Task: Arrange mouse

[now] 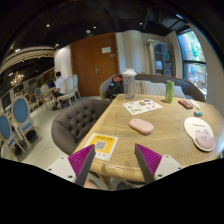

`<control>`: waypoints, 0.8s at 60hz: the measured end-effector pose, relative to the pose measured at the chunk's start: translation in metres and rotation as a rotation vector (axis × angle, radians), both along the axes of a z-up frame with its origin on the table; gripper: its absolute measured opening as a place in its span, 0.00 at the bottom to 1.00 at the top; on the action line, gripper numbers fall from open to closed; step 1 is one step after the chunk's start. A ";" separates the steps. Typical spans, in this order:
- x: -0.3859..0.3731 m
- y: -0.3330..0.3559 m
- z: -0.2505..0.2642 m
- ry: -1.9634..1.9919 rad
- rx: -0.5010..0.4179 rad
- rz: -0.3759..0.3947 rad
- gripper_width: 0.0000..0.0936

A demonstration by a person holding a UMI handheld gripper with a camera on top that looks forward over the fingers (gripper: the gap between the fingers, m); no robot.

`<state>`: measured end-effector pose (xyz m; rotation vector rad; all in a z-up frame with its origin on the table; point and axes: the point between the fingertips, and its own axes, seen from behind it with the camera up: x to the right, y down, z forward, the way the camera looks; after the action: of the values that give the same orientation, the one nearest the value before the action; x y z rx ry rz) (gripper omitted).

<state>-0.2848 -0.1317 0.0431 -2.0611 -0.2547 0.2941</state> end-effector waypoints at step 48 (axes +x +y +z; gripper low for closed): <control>0.092 0.179 -0.056 -0.120 -0.113 -0.131 0.86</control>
<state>-0.1928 0.0474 -0.0134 -2.1991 -0.1781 0.1066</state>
